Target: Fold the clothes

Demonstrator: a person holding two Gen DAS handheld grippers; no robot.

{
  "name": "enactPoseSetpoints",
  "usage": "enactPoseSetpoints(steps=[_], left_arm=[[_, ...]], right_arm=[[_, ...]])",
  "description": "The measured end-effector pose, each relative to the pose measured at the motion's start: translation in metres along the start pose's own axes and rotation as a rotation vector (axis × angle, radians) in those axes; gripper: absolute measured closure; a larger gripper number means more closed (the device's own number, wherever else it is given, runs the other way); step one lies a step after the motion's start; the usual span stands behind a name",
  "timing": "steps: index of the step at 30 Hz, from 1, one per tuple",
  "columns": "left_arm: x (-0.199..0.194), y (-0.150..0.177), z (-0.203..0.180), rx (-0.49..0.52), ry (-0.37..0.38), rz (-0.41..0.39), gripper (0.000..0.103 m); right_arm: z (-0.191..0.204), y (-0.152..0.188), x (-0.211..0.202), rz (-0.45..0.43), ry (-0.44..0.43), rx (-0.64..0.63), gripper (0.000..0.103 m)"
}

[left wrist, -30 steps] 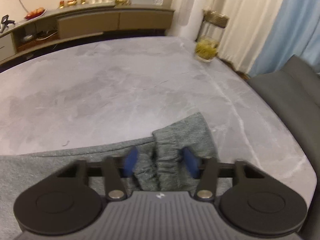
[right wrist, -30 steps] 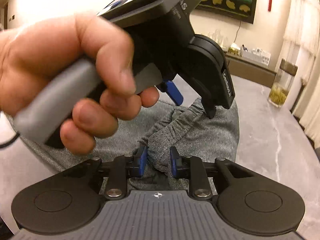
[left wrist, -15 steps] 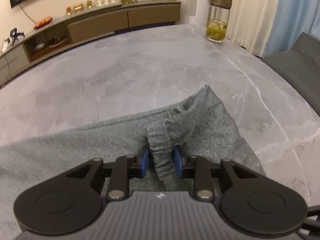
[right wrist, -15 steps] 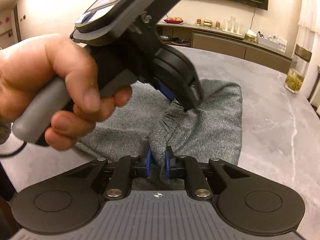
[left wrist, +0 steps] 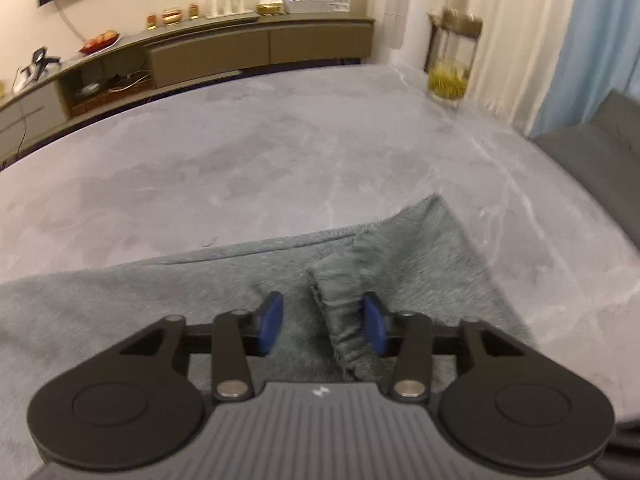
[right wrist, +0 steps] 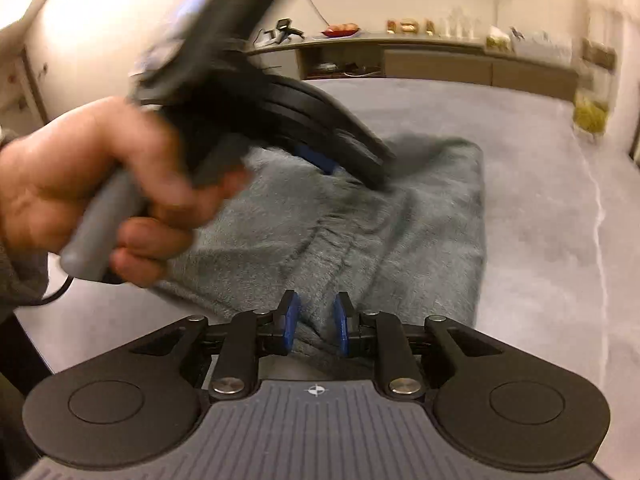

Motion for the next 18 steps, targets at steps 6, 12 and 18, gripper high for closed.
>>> enactPoseSetpoints(steps=[6,12,18], left_arm=[[-0.044,-0.017,-0.020,0.039,0.094,-0.066,0.049],[-0.012,-0.011,-0.063,0.150,0.143,0.046,0.029],[-0.006,0.000,-0.057,0.200,0.110,0.059,0.090]], right_arm=[[-0.064,0.003,-0.011,-0.060,0.227,0.225,0.012],[-0.018,-0.008,0.014,-0.018,0.207,-0.069,0.089],[0.033,-0.029,0.011,-0.166,0.098,-0.247,0.090]])
Point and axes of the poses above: each gripper's, at about its wrist camera, not at the fingertips, and x roughly the way its jaws point, z to its left, y to its underside, the point moved 7 cm from there along x, roughly the way its jaws point, and after that the axes turned 13 degrees about -x, right-handed, at the moved point
